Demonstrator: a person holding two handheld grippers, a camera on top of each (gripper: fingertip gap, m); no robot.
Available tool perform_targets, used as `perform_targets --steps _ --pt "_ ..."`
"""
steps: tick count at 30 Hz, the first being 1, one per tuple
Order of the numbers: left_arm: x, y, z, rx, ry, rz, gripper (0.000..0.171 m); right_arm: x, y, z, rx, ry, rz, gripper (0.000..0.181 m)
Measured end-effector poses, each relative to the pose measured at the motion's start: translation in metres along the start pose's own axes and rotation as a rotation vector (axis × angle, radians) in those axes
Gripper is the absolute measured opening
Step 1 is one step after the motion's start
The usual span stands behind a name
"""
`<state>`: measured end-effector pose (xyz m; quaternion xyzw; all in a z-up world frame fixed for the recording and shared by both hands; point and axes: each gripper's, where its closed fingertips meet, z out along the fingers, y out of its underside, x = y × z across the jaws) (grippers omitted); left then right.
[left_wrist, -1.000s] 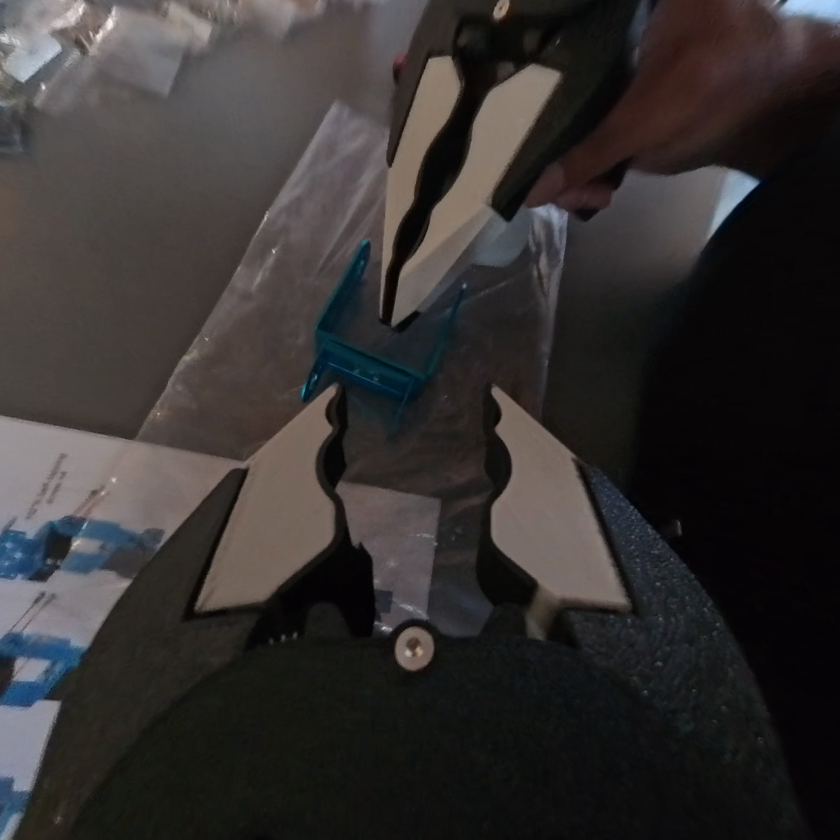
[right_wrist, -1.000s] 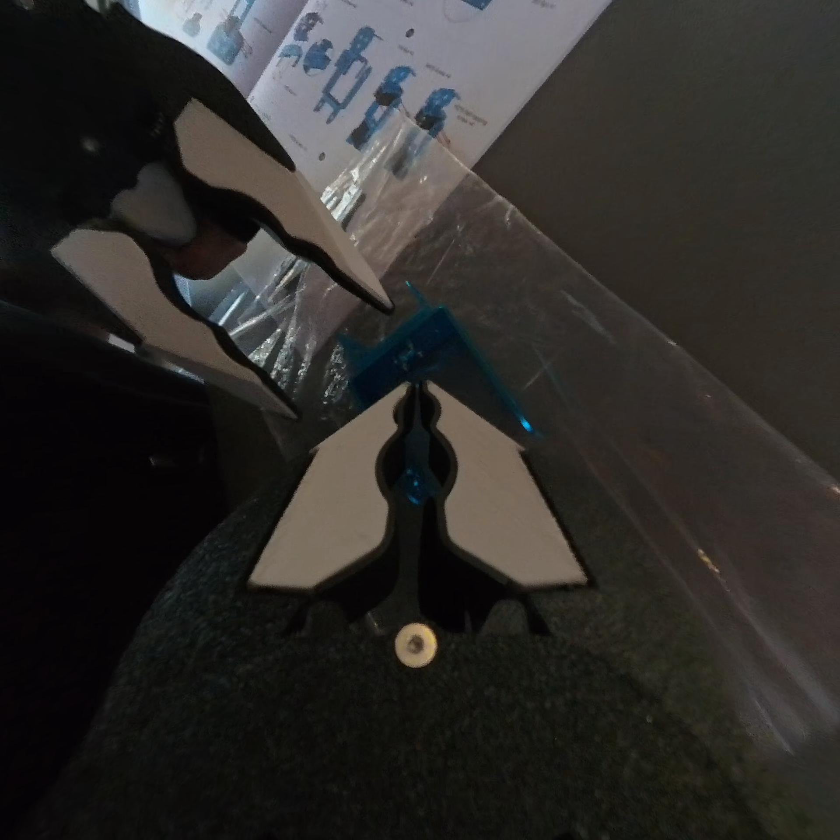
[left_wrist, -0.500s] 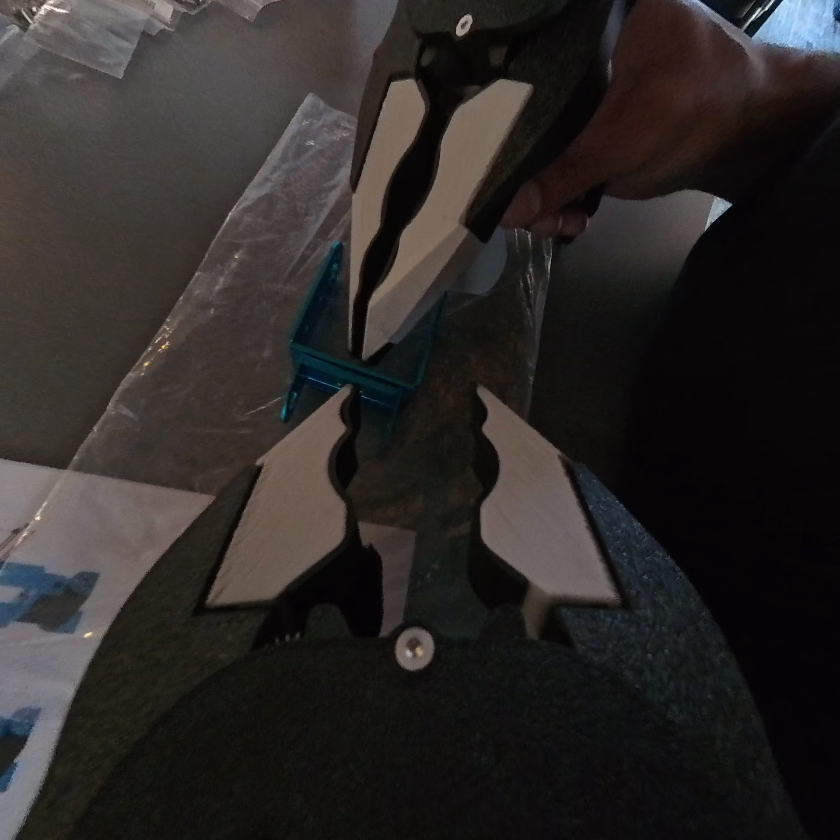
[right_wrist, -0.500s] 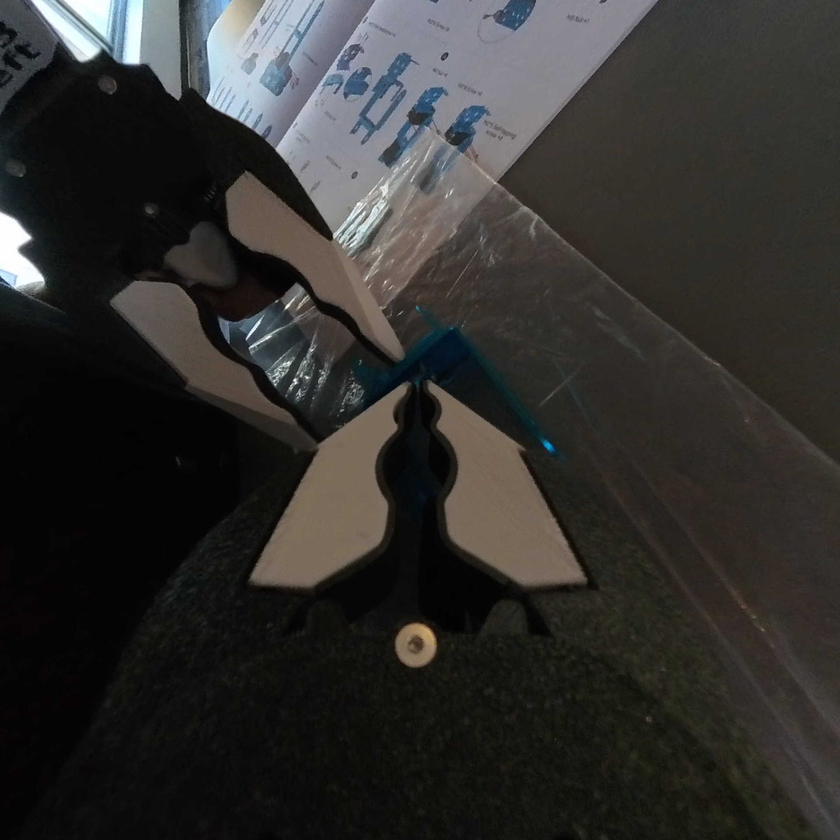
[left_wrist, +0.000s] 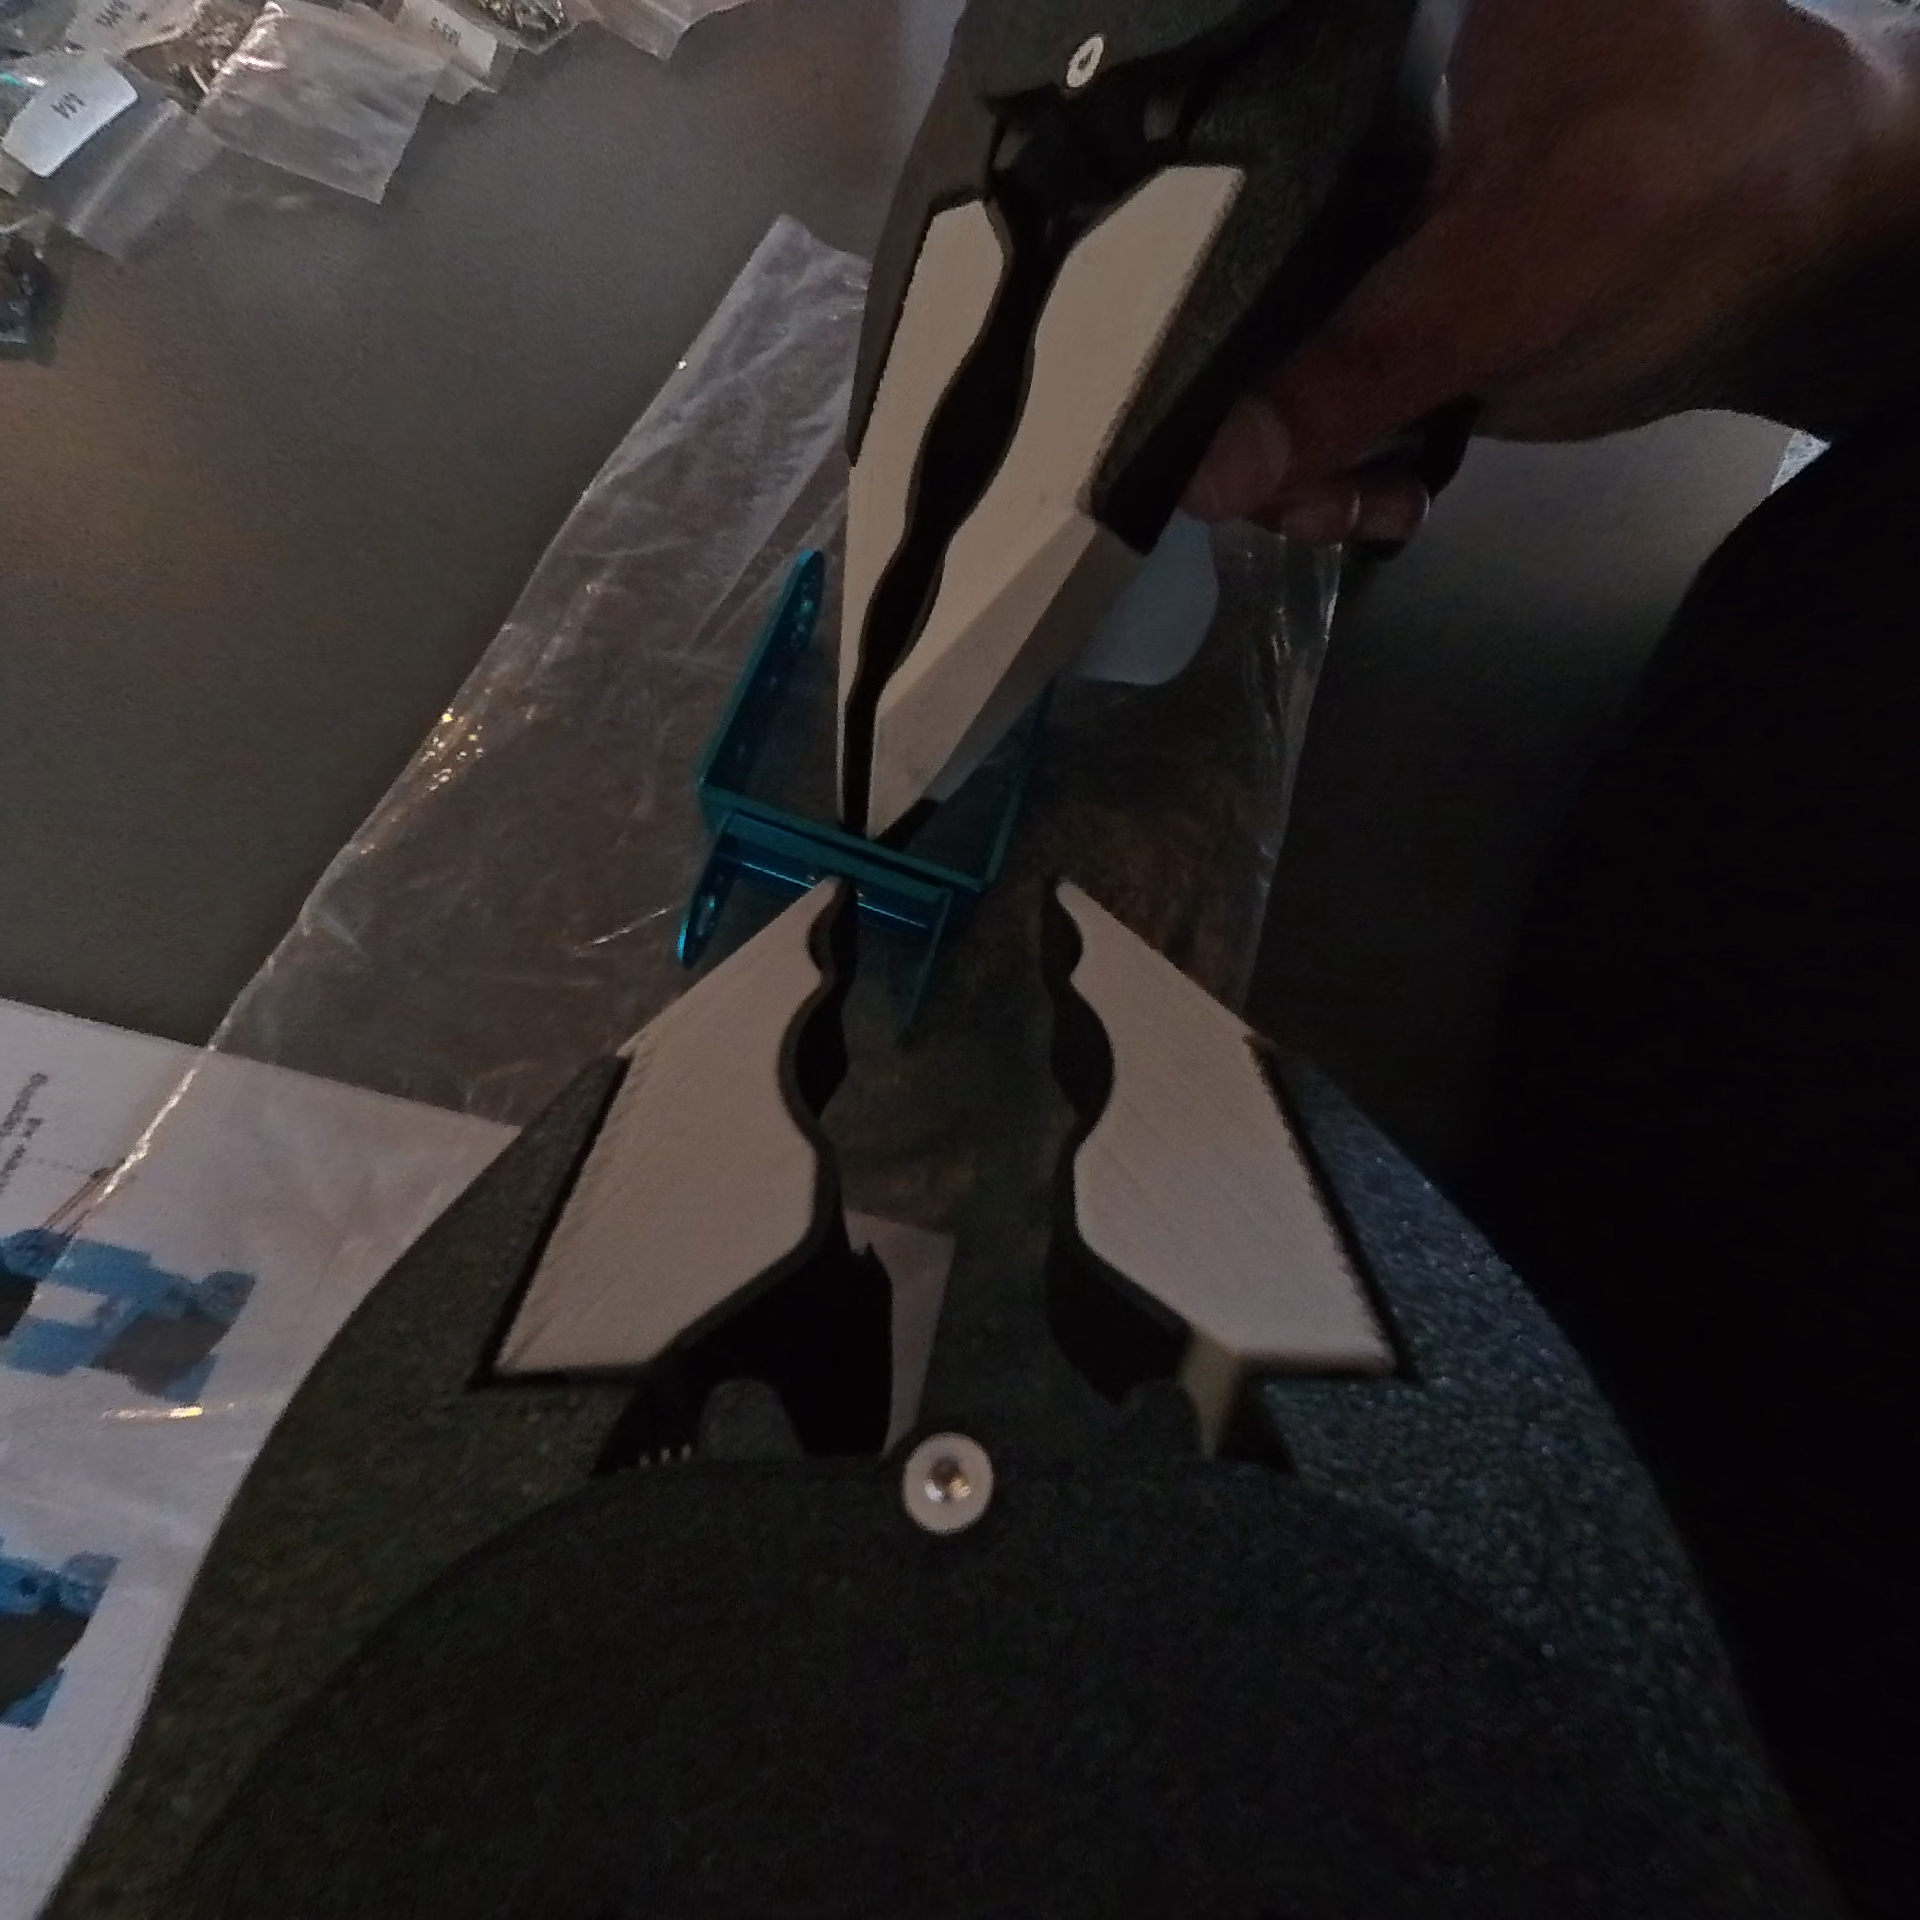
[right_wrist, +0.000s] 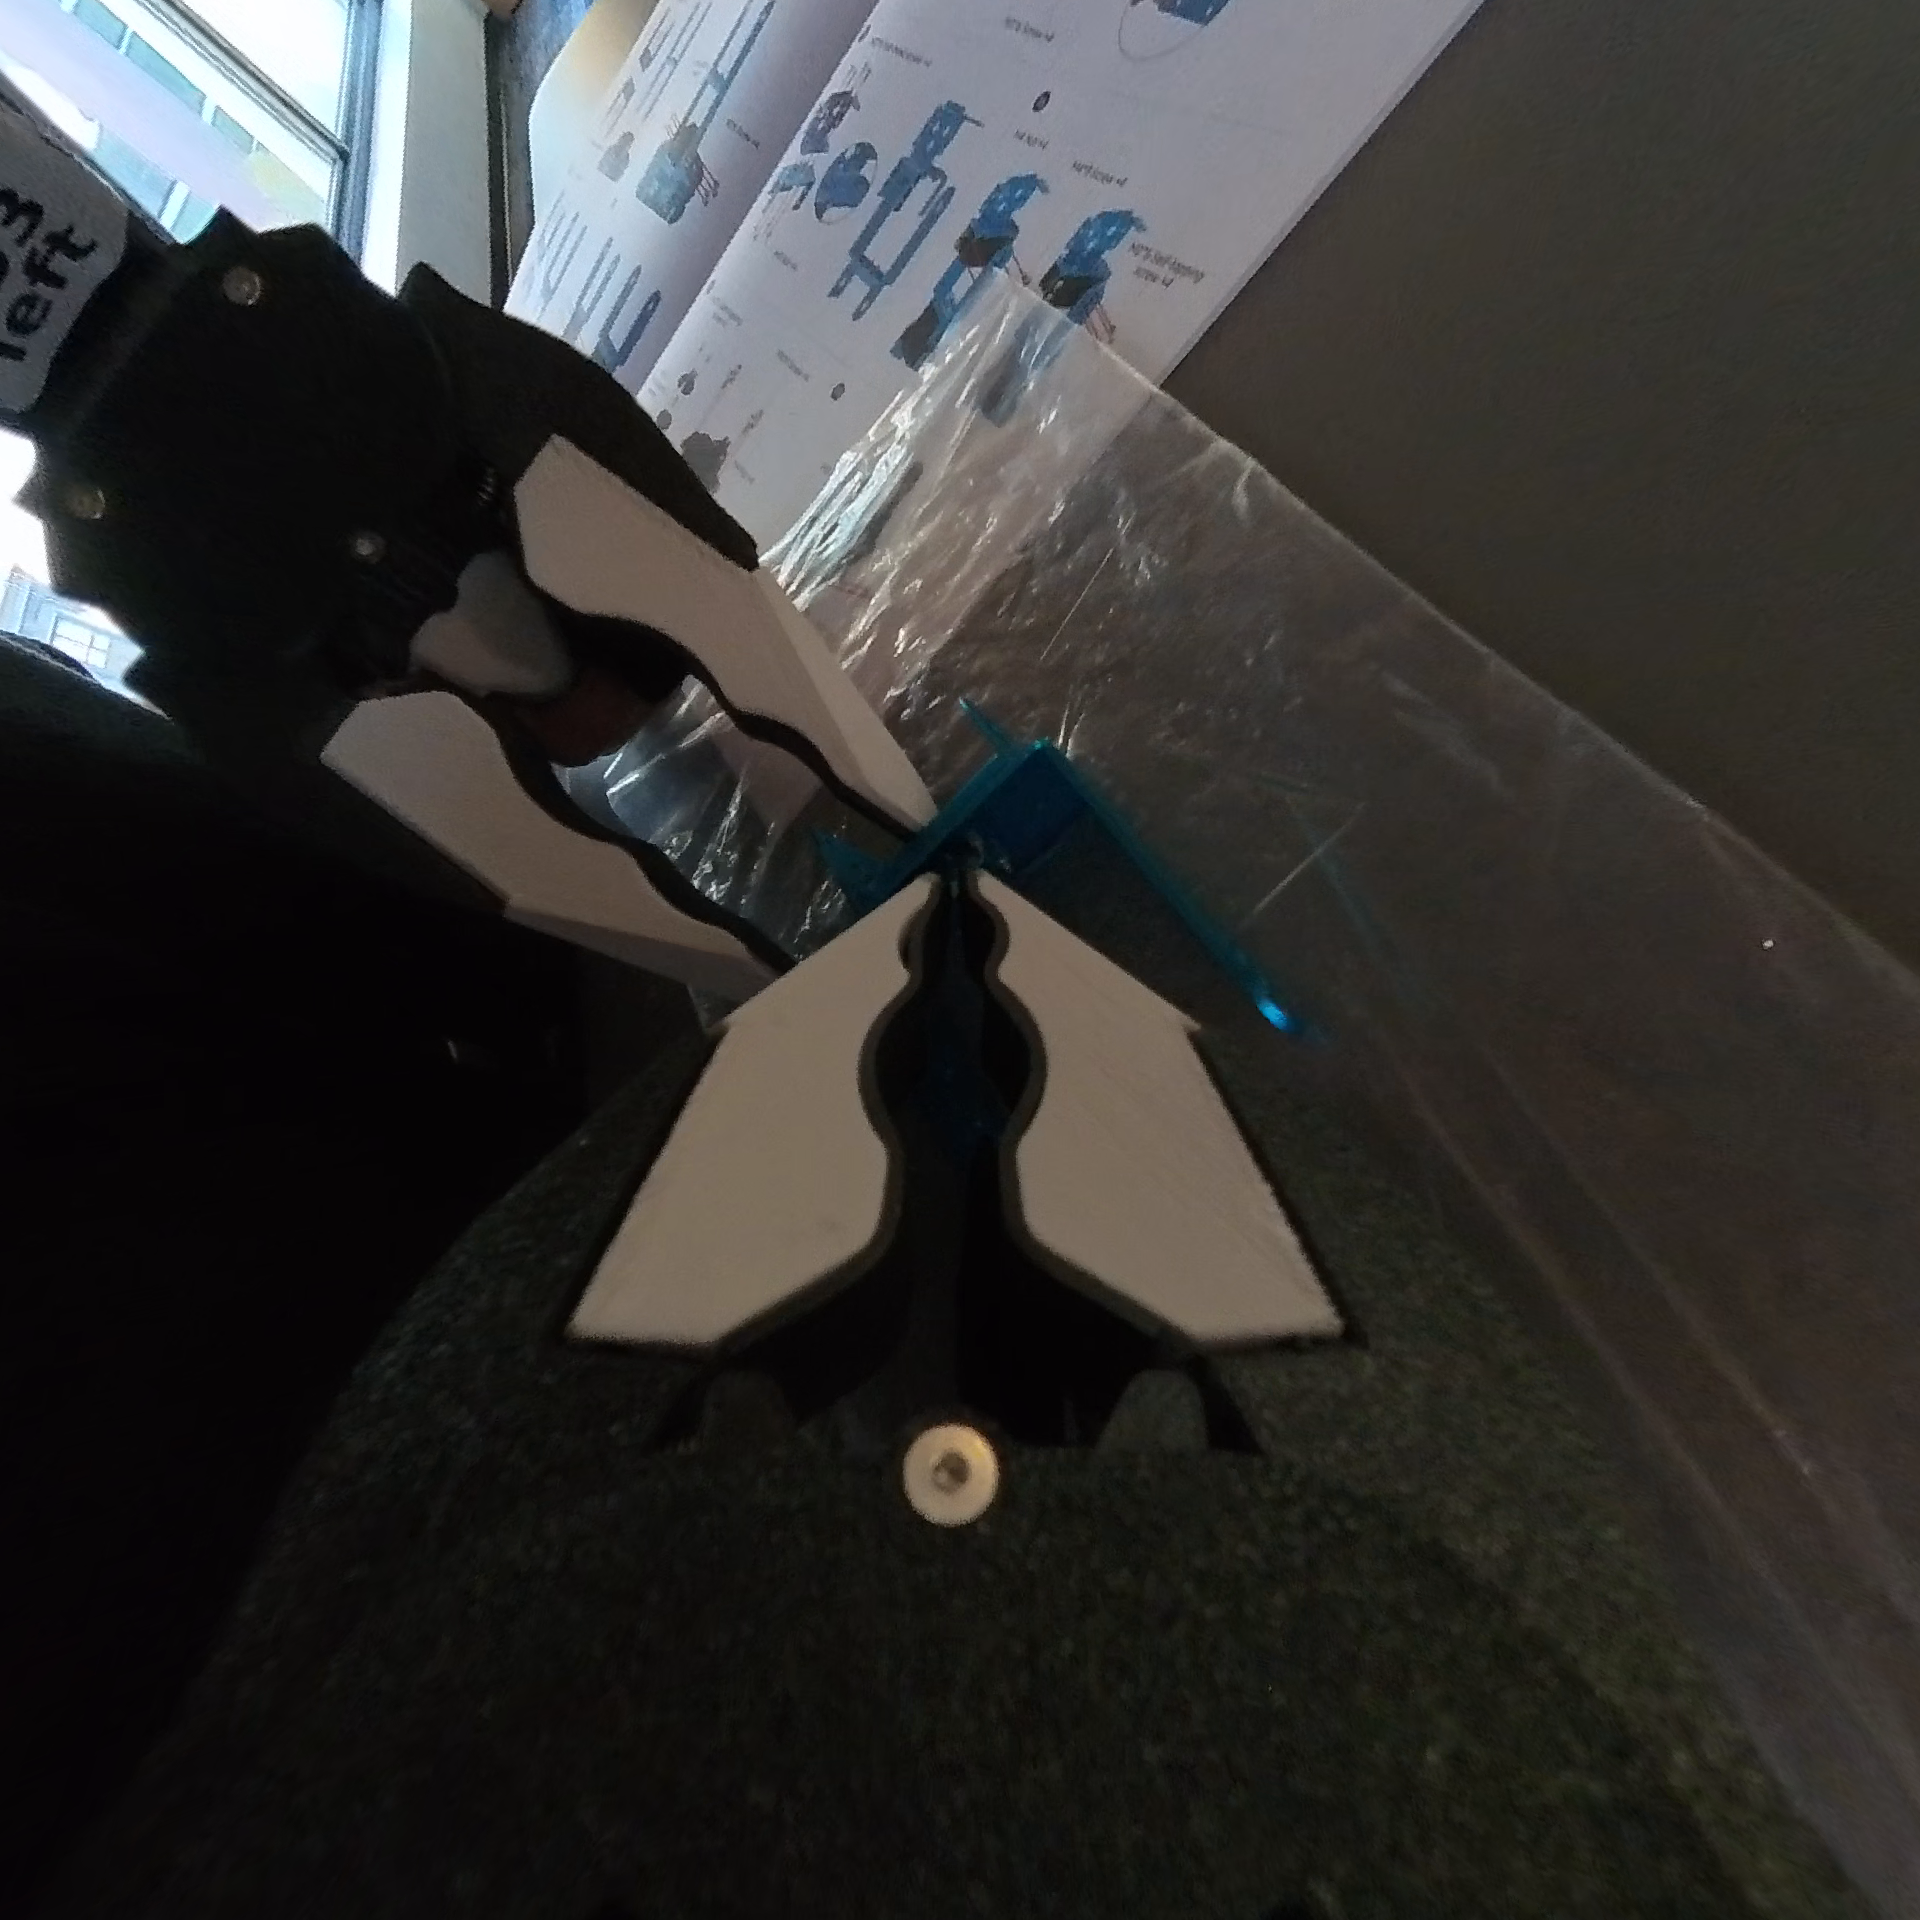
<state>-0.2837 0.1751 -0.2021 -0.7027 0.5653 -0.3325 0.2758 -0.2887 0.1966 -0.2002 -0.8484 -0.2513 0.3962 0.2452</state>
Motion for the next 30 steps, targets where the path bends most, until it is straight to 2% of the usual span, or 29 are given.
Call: perform_targets --steps 7,14,18,20,23,26,30 --pt "-0.003 0.001 0.001 -0.008 -0.036 0.01 0.026 -0.001 0.001 0.001 -0.003 -0.056 0.073 0.001" --pt "0.0 0.001 0.003 -0.008 -0.041 0.005 0.025 -0.002 0.005 -0.001 -0.009 -0.105 0.146 0.004" --pt "0.0 0.002 0.003 -0.015 -0.05 0.014 0.025 -0.011 -0.005 -0.011 0.04 -0.188 0.17 0.015" --pt "0.0 0.002 0.003 -0.016 -0.054 0.013 0.024 -0.015 -0.008 -0.018 0.045 -0.203 0.124 0.011" --pt "0.001 0.003 0.001 -0.022 -0.057 0.016 0.024 0.005 0.001 -0.023 -0.034 -0.017 -0.075 0.008" --pt "0.001 0.005 -0.001 -0.023 -0.056 0.007 0.024 0.014 0.014 -0.021 -0.133 0.08 -0.227 0.009" --pt "0.002 0.007 -0.005 -0.025 -0.066 0.007 0.024 0.007 0.023 -0.009 -0.208 0.06 -0.315 0.015"
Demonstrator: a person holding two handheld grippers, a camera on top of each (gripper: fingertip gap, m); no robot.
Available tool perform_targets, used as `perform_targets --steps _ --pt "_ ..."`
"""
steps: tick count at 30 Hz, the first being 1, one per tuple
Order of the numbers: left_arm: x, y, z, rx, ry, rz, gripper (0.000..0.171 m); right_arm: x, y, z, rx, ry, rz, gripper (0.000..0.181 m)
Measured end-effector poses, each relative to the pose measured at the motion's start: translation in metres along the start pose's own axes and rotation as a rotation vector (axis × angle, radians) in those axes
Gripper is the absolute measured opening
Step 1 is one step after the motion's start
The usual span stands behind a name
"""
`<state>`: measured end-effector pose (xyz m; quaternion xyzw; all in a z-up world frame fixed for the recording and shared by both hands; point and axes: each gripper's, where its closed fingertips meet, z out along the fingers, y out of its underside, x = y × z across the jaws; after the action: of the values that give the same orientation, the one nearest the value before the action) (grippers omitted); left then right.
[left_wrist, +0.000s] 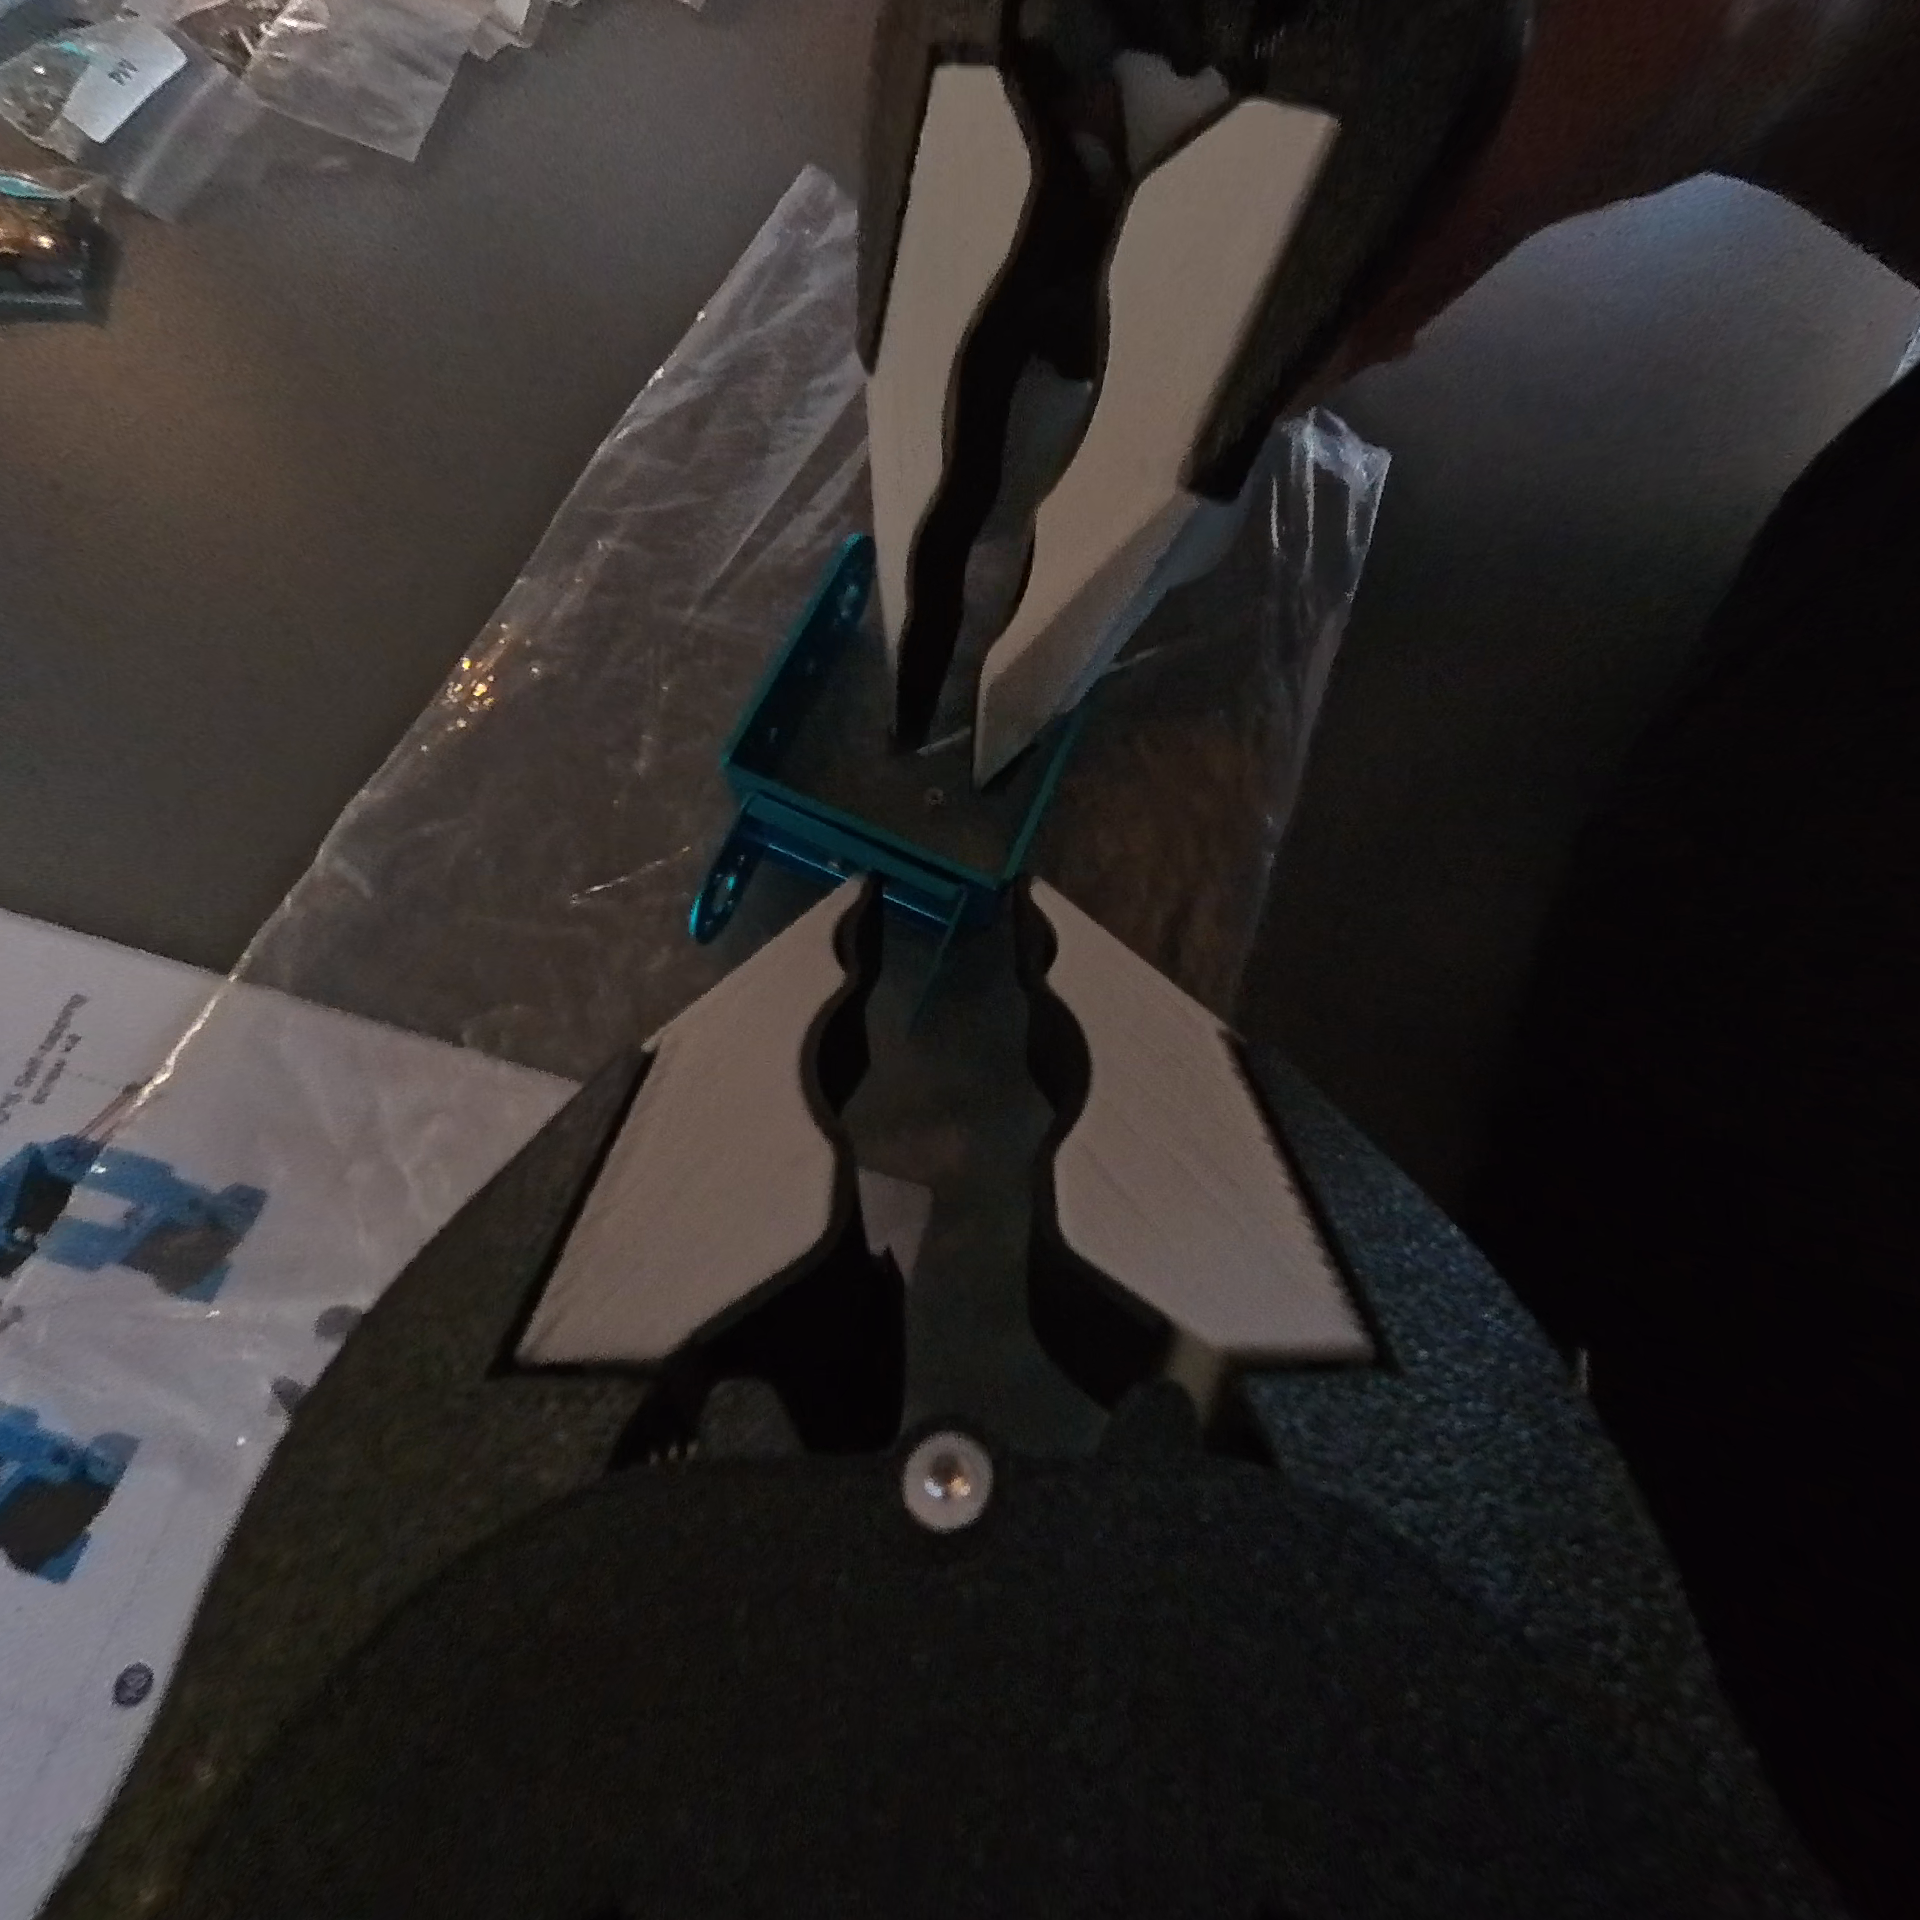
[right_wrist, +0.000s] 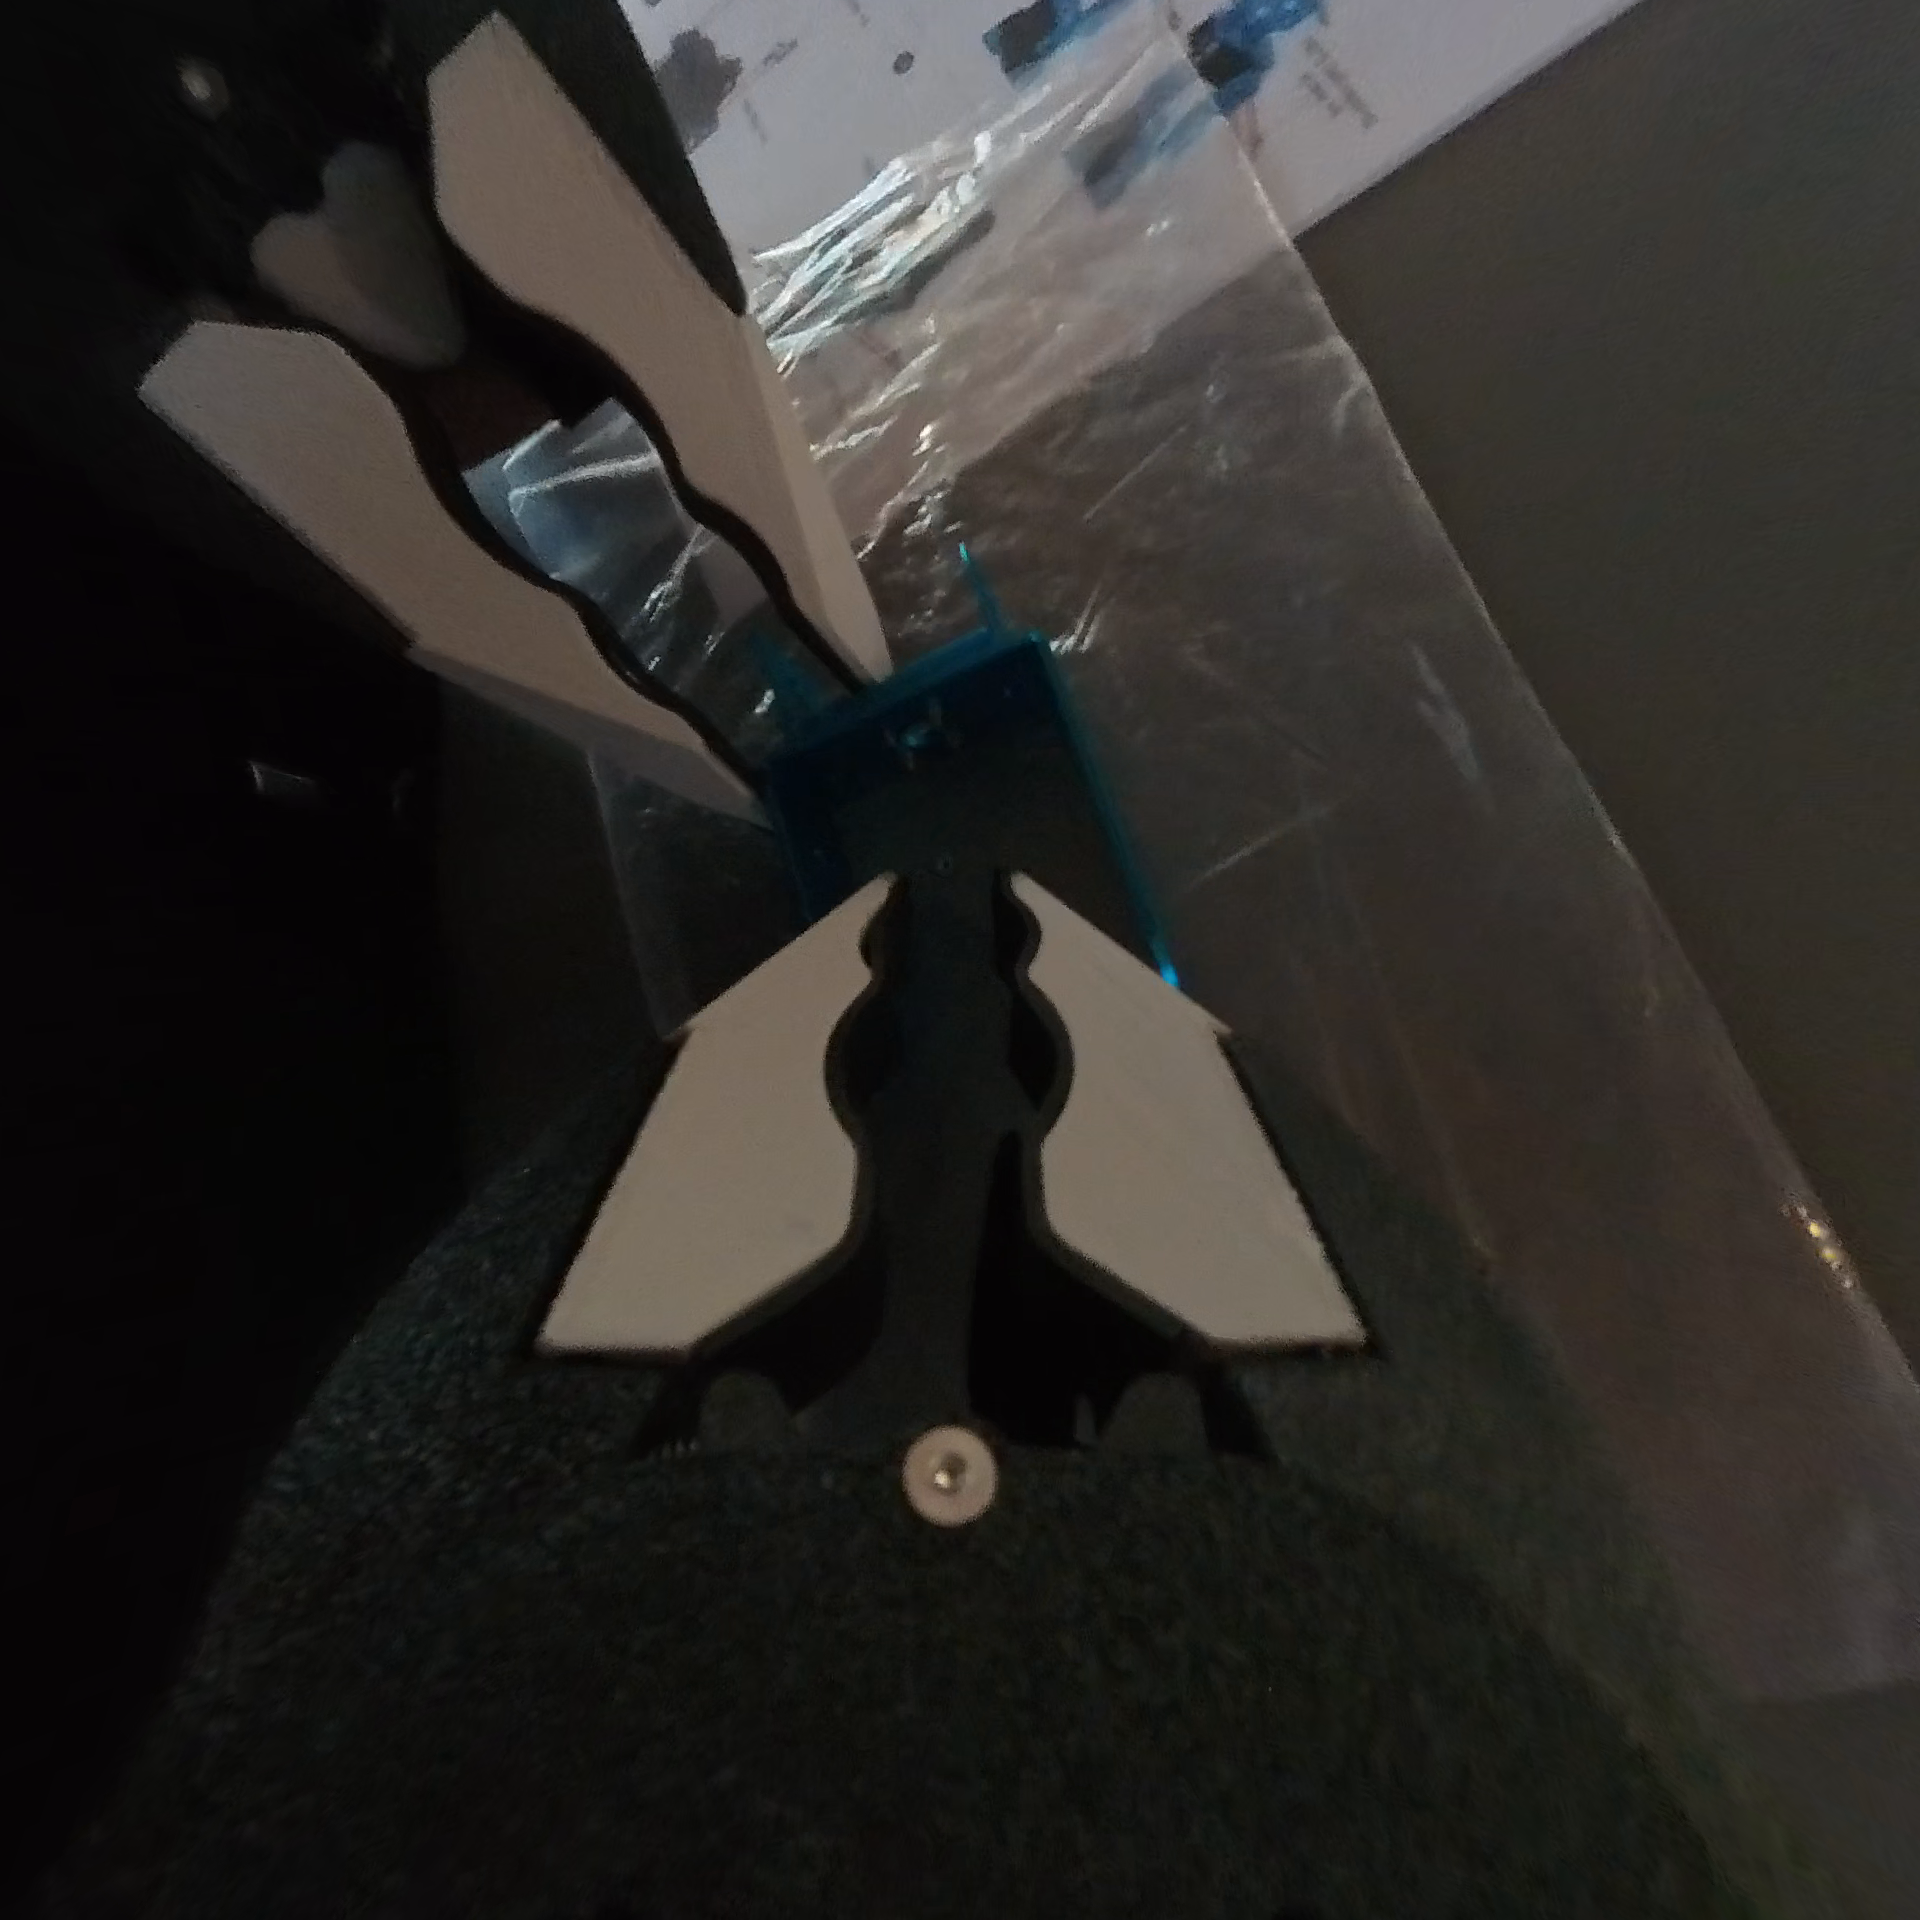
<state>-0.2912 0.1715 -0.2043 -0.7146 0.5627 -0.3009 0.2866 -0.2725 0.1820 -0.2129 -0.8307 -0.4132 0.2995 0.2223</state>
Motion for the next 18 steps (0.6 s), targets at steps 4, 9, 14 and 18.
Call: perform_targets --steps 4,9,14,18 --pt "0.0025 -0.0004 -0.0041 0.011 0.001 -0.015 0.021 -0.0009 -0.0024 0.0038 -0.038 0.039 -0.097 0.015" --pt "0.0039 0.0026 -0.0025 0.01 -0.006 -0.023 0.022 -0.0007 -0.0022 0.0055 -0.069 0.085 -0.186 0.013" --pt "0.0049 -0.0007 0.0004 0.02 -0.017 -0.016 0.027 -0.0003 -0.0017 0.0061 -0.124 0.13 -0.28 0.011" --pt "0.005 -0.0018 0.0012 0.022 -0.021 -0.013 0.031 -0.0025 -0.0014 0.0068 -0.177 0.142 -0.343 0.008"
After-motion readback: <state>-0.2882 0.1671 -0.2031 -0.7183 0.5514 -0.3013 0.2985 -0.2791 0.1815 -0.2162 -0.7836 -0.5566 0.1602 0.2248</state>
